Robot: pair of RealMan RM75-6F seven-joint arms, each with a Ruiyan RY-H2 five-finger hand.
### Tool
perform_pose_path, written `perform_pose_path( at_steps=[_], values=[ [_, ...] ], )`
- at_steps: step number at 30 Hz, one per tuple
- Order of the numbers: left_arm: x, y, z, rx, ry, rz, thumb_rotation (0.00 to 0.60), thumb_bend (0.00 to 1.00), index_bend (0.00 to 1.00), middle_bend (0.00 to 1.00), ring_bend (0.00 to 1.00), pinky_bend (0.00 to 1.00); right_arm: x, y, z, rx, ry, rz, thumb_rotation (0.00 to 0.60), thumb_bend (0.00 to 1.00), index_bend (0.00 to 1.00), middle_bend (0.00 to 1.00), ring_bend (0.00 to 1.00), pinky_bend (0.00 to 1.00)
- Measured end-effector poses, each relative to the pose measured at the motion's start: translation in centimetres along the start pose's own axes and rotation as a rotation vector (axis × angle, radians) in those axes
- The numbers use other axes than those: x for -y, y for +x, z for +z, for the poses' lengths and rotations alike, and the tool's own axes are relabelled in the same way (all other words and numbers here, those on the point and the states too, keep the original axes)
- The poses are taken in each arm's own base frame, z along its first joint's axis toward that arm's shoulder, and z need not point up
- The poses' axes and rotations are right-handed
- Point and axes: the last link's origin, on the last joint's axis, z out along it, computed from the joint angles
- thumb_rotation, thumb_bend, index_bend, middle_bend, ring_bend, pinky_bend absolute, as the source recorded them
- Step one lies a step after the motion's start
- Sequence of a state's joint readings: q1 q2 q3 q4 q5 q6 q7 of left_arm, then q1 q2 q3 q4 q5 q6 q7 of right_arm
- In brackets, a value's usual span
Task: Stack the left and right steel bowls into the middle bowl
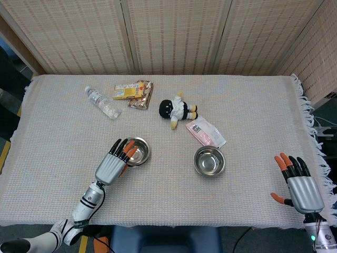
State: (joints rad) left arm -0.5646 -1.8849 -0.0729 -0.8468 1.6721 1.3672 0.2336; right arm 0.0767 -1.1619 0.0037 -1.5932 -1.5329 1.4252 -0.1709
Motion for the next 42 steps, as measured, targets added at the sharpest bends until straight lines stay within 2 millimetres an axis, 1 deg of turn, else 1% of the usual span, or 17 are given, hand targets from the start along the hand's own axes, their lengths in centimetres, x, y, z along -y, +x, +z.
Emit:
perform_pose_path(
  at_steps=[5,9,13,15,18,19,21,23,25,28,30,33,39,42],
  values=[
    [0.1,0.7,-0.7,0.009,-0.008,-0.019,0.6,0.42,0.0,0.0,0.0,0.11,0.4,-0.3,0.1,0.007,0.016,-0.006,0.52,0.05,0.0,0.0,0.0,0.0],
    [0.6,1.5,-2.2,0.039,-0.011,-0.049,0.6,0.4,0.0,0.0,0.0,0.1,1.1,-1.1,0.2,0.04,0.051,-0.016,0.52,0.05,0.0,0.0,0.0,0.0],
    [1.7,2.8,-4.6,0.104,0.002,-0.106,0.6,0.39,0.0,0.0,0.0,0.1,2.0,-1.7,0.6,0.055,0.084,-0.033,0.519,0.05,0.0,0.0,0.0,0.0],
    [2.4,3.4,-5.9,0.137,0.016,-0.121,0.6,0.39,0.0,0.0,0.0,0.1,2.9,-1.9,1.0,0.055,0.11,-0.036,0.52,0.05,0.0,0.0,0.0,0.0],
    [3.7,4.1,-8.4,0.175,0.055,-0.123,0.6,0.39,0.0,0.0,0.0,0.1,4.2,-1.9,1.8,0.044,0.153,-0.057,0.523,0.05,0.0,0.0,0.0,0.0],
    [4.2,4.2,-9.3,0.178,0.072,-0.121,0.6,0.39,0.0,0.0,0.0,0.1,4.6,-1.9,2.2,0.039,0.166,-0.068,0.535,0.05,0.0,0.0,0.0,0.0],
    [5.0,4.5,-10.7,0.175,0.103,-0.113,0.6,0.39,0.0,0.0,0.0,0.1,5.7,-1.9,3.3,0.022,0.199,-0.099,0.569,0.05,0.04,0.0,0.0,0.0],
    [5.9,5.0,-12.3,0.165,0.145,-0.111,0.6,0.39,0.0,0.0,0.0,0.1,6.9,-2.0,4.5,0.006,0.231,-0.128,0.598,0.05,0.13,0.0,0.0,0.0],
    [6.8,5.4,-13.6,0.153,0.181,-0.123,0.6,0.39,0.0,0.0,0.0,0.1,8.5,-2.4,6.1,-0.002,0.269,-0.159,0.6,0.05,0.2,0.0,0.0,0.0],
    [7.9,5.7,-14.6,0.139,0.212,-0.14,0.6,0.39,0.0,0.0,0.0,0.1,10.6,-3.2,8.2,0.007,0.312,-0.21,0.6,0.06,0.24,0.0,0.0,0.0],
    [8.6,5.8,-15.1,0.136,0.226,-0.133,0.6,0.39,0.0,0.0,0.0,0.1,11.9,-4.0,9.3,0.016,0.331,-0.245,0.6,0.07,0.27,0.0,0.0,0.0],
    [9.3,6.0,-15.4,0.129,0.24,-0.13,0.6,0.39,0.0,0.0,0.0,0.1,13.4,-5.1,10.2,0.023,0.349,-0.272,0.6,0.1,0.33,0.0,0.0,0.0],
    [9.8,6.5,-15.5,0.114,0.251,-0.127,0.6,0.39,0.0,0.0,0.0,0.1,15.3,-7.1,11.4,0.019,0.366,-0.287,0.6,0.14,0.46,0.0,0.0,0.0],
    [9.9,6.6,-15.5,0.114,0.25,-0.127,0.6,0.4,0.0,0.0,0.0,0.1,15.7,-7.8,11.7,0.022,0.373,-0.292,0.6,0.22,0.53,0.0,0.0,0.0]
  ],
)
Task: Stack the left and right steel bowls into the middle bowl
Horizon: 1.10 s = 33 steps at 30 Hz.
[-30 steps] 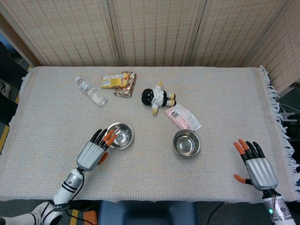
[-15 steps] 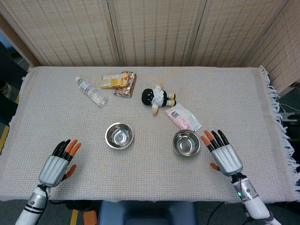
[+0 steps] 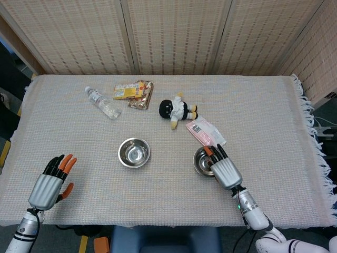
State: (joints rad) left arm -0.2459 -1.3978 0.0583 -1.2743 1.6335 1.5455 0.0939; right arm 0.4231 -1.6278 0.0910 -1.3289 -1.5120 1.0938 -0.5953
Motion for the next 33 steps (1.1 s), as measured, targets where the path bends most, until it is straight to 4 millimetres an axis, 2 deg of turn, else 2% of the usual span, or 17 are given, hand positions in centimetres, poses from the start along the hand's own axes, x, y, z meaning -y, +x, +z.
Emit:
perform_pose_path(
  at_steps=[5,10,14,18,23,27,33],
  values=[
    [0.2,0.0,0.2,-0.002,0.004,0.009,0.6,0.4,0.0,0.0,0.0,0.1,0.6,-0.7,0.6,0.013,0.015,0.01,0.6,0.37,0.62,0.0,0.0,0.0],
    [0.2,0.1,0.2,-0.006,0.006,0.009,0.6,0.4,0.0,0.0,0.0,0.1,1.0,-0.1,0.6,-0.028,0.028,0.029,0.6,0.47,0.69,0.0,0.0,0.0],
    [0.2,0.2,0.3,-0.012,0.011,0.004,0.6,0.4,0.0,0.0,0.0,0.1,1.5,1.1,0.6,-0.062,0.052,0.055,0.6,0.47,0.69,0.0,0.0,0.0],
    [0.3,0.5,0.4,-0.023,0.016,-0.006,0.6,0.4,0.0,0.0,0.0,0.1,2.9,3.4,1.4,-0.112,0.088,0.086,0.6,0.47,0.67,0.0,0.0,0.0],
    [0.7,0.8,0.5,-0.036,0.033,-0.006,0.6,0.4,0.0,0.0,0.0,0.1,5.4,7.0,4.3,-0.172,0.141,0.097,0.6,0.47,0.67,0.0,0.0,0.0],
    [0.8,1.1,0.4,-0.039,0.035,-0.016,0.6,0.4,0.0,0.0,0.0,0.1,8.4,9.3,7.6,-0.186,0.174,0.12,0.6,0.47,0.65,0.0,0.0,0.0],
    [1.2,1.5,0.2,-0.04,0.047,-0.035,0.6,0.4,0.0,0.0,0.0,0.1,12.8,10.8,12.1,-0.179,0.207,0.122,0.6,0.47,0.62,0.0,0.0,0.0]
  ],
)
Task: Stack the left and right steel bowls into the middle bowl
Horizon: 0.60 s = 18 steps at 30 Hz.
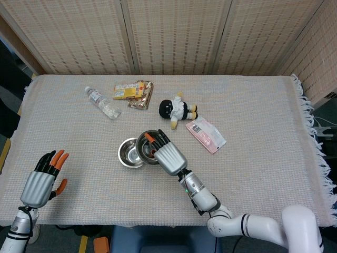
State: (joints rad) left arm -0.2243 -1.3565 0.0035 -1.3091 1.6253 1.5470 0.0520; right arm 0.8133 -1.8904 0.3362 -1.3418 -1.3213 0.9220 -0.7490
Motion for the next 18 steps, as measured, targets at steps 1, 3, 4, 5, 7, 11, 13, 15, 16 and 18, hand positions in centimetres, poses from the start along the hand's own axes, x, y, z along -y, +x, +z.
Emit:
perform_pose_path(
  at_steps=[1,3,4,5,7,11,13,15,16,18],
  values=[
    [0.1,0.1,0.0,0.0,0.001,-0.002,0.6,0.4,0.0,0.0,0.0,0.1,0.5,-0.1,0.7,0.002,0.004,-0.003,0.6,0.47,0.61,0.0,0.0,0.0],
    [0.1,0.2,0.0,-0.002,0.001,-0.007,0.6,0.4,0.0,0.0,0.0,0.1,1.5,-0.5,2.1,0.006,0.008,-0.01,0.6,0.47,0.58,0.0,0.0,0.0],
    [0.2,0.3,0.0,-0.004,0.003,-0.012,0.6,0.4,0.0,0.0,0.0,0.1,1.9,-0.7,2.7,0.01,0.006,-0.01,0.6,0.47,0.55,0.0,0.0,0.0],
    [0.2,0.4,-0.1,-0.005,0.005,-0.016,0.6,0.4,0.0,0.0,0.0,0.1,2.2,-1.0,3.1,0.016,0.002,-0.006,0.6,0.47,0.52,0.0,0.0,0.0],
    [0.4,0.5,-0.1,-0.006,0.008,-0.024,0.6,0.4,0.0,0.0,0.0,0.1,2.9,-1.7,4.1,0.03,-0.007,0.011,0.6,0.47,0.48,0.0,0.0,0.0],
    [0.4,0.7,-0.2,-0.005,0.001,-0.034,0.6,0.4,0.0,0.0,0.0,0.1,4.0,-2.8,5.5,0.053,-0.021,0.047,0.6,0.39,0.17,0.0,0.0,0.0],
    [0.5,0.8,-0.2,-0.006,0.003,-0.038,0.6,0.4,0.0,0.0,0.0,0.1,4.9,-3.3,5.9,0.064,-0.022,0.073,0.6,0.3,0.03,0.0,0.0,0.0],
    [0.6,0.9,-0.2,-0.012,0.007,-0.042,0.6,0.4,0.0,0.0,0.0,0.1,5.4,-3.3,6.1,0.068,-0.017,0.098,0.6,0.25,0.0,0.0,0.0,0.0],
    [0.7,1.0,-0.3,-0.017,0.009,-0.044,0.6,0.4,0.0,0.0,0.0,0.1,5.4,-3.3,6.1,0.068,-0.015,0.103,0.6,0.23,0.0,0.0,0.0,0.0],
    [0.7,1.1,-0.3,-0.024,0.01,-0.047,0.6,0.4,0.0,0.0,0.0,0.1,5.4,-3.0,5.8,0.059,-0.008,0.108,0.6,0.19,0.0,0.0,0.0,0.0]
  ],
)
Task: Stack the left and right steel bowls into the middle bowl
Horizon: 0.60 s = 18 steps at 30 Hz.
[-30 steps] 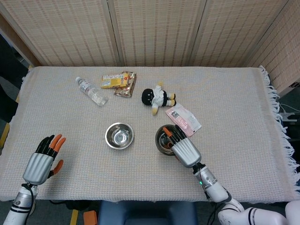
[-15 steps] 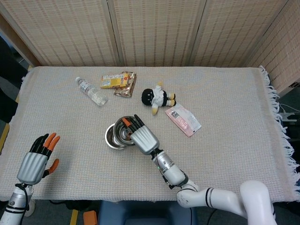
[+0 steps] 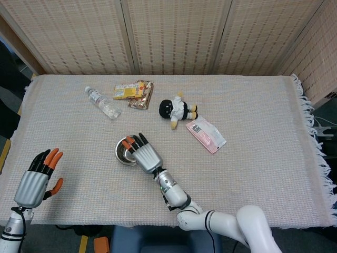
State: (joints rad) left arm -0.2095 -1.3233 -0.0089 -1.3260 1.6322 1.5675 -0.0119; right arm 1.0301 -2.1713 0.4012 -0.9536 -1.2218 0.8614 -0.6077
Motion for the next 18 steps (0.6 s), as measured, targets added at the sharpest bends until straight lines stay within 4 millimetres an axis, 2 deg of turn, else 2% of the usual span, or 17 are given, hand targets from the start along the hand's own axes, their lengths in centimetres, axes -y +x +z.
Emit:
perform_pose_path(
  at_steps=[5,8,11,14,17,18],
  values=[
    [0.1,0.2,-0.3,0.003,-0.003,0.008,0.6,0.4,0.0,0.0,0.0,0.1,-0.7,1.4,-2.0,-0.05,0.024,0.001,0.6,0.13,0.0,0.0,0.0,0.0],
    [0.3,0.4,-0.6,0.017,0.008,0.008,0.6,0.4,0.0,0.0,0.0,0.1,-2.1,2.7,-4.6,-0.083,0.025,0.0,0.6,0.13,0.0,0.0,0.0,0.0],
    [0.5,0.7,-0.9,0.051,0.028,0.009,0.6,0.4,0.0,0.0,0.0,0.1,-5.0,4.3,-9.0,-0.123,-0.01,-0.003,0.6,0.13,0.0,0.0,0.0,0.0],
    [0.4,1.2,-1.2,0.075,0.039,0.018,0.6,0.4,0.0,0.0,0.0,0.1,-9.5,5.7,-14.9,-0.172,-0.128,-0.019,0.6,0.13,0.0,0.0,0.0,0.0],
    [0.1,1.4,-1.7,0.08,0.03,0.025,0.6,0.4,0.0,0.0,0.0,0.1,-13.6,5.8,-21.5,-0.209,-0.312,-0.028,0.6,0.13,0.0,0.0,0.0,0.0],
    [0.0,1.4,-1.8,0.084,0.025,0.023,0.6,0.4,0.0,0.0,0.0,0.1,-15.1,5.4,-24.3,-0.216,-0.395,-0.033,0.6,0.13,0.0,0.0,0.0,0.0]
  ],
)
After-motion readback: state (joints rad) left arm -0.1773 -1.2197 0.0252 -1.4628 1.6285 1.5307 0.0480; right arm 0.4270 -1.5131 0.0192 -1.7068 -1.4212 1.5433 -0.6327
